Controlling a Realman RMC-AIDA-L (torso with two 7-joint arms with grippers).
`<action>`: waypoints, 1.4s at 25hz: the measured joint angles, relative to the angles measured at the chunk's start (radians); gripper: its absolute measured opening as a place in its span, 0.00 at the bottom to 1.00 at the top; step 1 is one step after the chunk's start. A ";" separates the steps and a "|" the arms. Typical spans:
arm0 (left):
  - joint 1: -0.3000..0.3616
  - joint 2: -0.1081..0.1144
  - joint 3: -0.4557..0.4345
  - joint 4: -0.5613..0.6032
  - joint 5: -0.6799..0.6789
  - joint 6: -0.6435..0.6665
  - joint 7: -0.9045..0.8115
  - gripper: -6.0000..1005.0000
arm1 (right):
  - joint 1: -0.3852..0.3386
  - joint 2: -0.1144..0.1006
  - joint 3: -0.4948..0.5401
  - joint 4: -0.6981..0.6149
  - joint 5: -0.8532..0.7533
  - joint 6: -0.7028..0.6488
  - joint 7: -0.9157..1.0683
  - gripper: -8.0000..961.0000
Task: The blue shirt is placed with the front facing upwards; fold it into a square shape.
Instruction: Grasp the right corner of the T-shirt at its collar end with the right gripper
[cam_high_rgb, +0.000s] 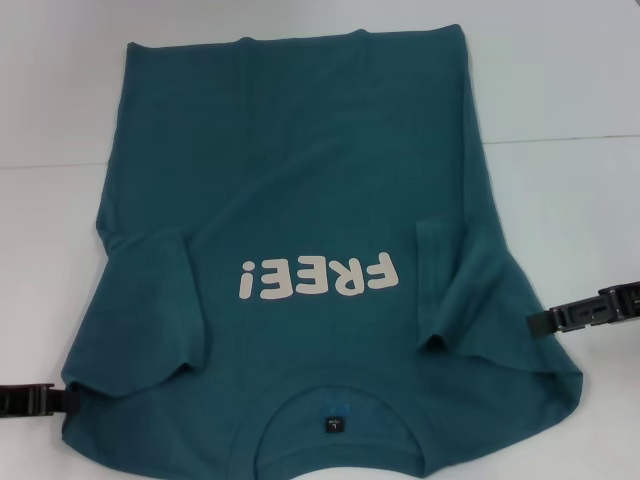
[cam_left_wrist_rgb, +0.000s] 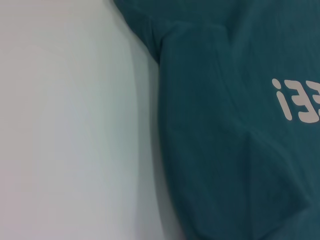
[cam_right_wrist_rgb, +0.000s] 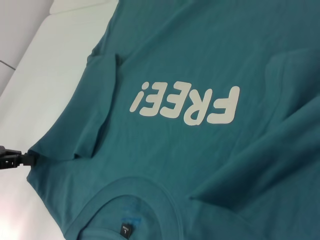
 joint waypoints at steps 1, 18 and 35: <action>0.000 0.000 -0.001 0.000 -0.001 0.000 0.000 0.10 | 0.000 0.000 0.004 0.000 0.000 0.000 -0.001 0.85; 0.015 0.000 -0.008 0.034 -0.020 0.024 -0.008 0.06 | -0.012 -0.036 0.036 -0.012 0.001 0.001 -0.004 0.85; 0.047 0.002 -0.013 0.057 -0.046 -0.003 -0.004 0.13 | -0.024 -0.035 0.045 -0.011 0.001 -0.001 -0.024 0.85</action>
